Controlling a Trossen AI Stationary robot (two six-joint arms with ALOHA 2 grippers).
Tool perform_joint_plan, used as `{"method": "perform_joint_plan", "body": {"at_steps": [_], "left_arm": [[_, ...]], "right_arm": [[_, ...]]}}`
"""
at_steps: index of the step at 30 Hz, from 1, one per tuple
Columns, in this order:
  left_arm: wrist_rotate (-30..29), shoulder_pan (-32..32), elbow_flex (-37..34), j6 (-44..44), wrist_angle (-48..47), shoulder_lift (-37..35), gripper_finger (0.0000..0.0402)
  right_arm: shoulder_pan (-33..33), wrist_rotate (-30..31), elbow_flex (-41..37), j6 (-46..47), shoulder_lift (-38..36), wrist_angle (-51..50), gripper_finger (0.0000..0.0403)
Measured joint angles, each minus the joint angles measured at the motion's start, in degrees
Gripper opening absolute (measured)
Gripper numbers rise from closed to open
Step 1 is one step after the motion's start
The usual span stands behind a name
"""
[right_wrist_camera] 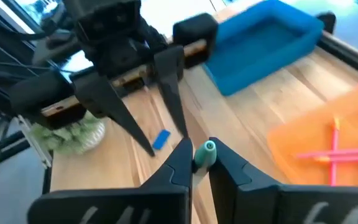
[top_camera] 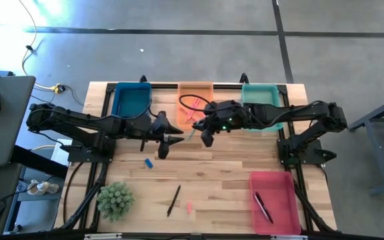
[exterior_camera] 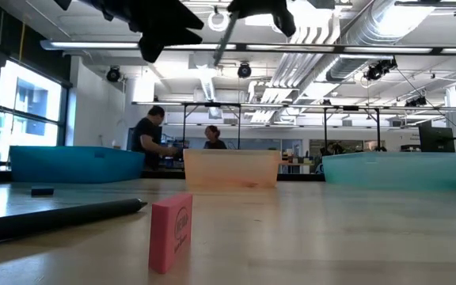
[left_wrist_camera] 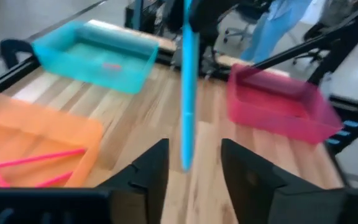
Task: Sort crayons/erasers/pens/pencils in bins
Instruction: Put the blue pen into the pink bin
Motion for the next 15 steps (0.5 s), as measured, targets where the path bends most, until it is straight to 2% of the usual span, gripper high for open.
{"method": "perform_joint_plan", "body": {"at_steps": [5, 15], "left_arm": [[-4.22, 0.0, 0.0, 0.02, -2.14, 0.0, 0.0163], [-3.69, 0.07, 0.0, 0.18, -3.14, 0.0, 0.0166]], "right_arm": [[0.13, -0.03, 0.0, 2.67, -0.22, -7.83, 0.0011], [1.32, -0.08, 0.0, 5.08, -3.79, -22.45, 0.0011]]}}
